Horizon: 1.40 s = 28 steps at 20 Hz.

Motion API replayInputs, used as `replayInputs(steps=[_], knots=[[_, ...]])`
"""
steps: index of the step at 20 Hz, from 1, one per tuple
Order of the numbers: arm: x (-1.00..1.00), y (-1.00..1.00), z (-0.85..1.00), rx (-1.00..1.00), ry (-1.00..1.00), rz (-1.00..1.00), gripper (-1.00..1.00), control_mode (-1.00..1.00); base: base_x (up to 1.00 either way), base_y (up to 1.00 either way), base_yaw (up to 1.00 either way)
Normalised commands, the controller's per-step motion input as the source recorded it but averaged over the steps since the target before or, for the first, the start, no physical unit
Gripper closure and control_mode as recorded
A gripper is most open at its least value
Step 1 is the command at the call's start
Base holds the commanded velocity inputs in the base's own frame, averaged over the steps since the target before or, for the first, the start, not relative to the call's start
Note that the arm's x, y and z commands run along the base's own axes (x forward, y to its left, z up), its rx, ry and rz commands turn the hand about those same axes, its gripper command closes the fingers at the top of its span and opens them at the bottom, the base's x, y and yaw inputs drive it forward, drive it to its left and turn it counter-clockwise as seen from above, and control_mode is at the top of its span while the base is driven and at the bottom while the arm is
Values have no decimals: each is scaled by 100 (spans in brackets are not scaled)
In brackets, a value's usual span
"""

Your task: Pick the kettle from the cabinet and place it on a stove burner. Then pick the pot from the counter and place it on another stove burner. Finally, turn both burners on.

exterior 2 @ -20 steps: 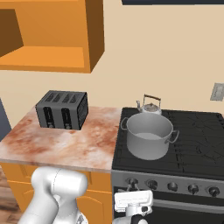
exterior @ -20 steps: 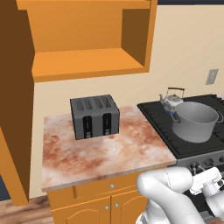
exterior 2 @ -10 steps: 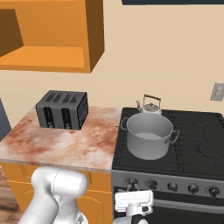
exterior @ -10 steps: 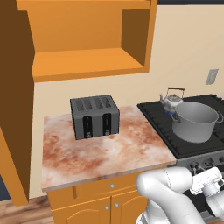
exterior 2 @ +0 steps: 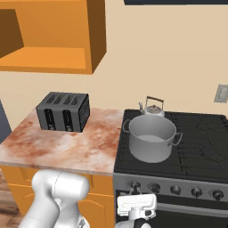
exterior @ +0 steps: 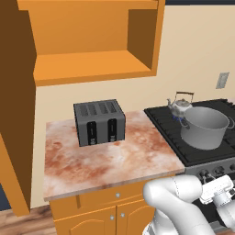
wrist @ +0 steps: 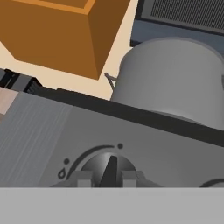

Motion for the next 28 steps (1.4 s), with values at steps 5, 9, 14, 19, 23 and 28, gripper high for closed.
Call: replayInputs(steps=[5, 9, 14, 19, 23, 28], knots=[[-18, -1, 38, -10, 0, 0, 100, -100, 0, 0, 0], [-23, 0, 35, -22, -2, 0, 100, -100, 0, 0, 0], [-24, 0, 37, -25, -2, 0, 100, -100, 0, 0, 0], [-22, 0, 41, -24, 0, 0, 100, -100, 0, 0, 0], [-22, 0, 39, -24, 0, 0, 100, -100, 0, 0, 0], [-20, 0, 35, -24, 0, 0, 100, -100, 0, 0, 0]])
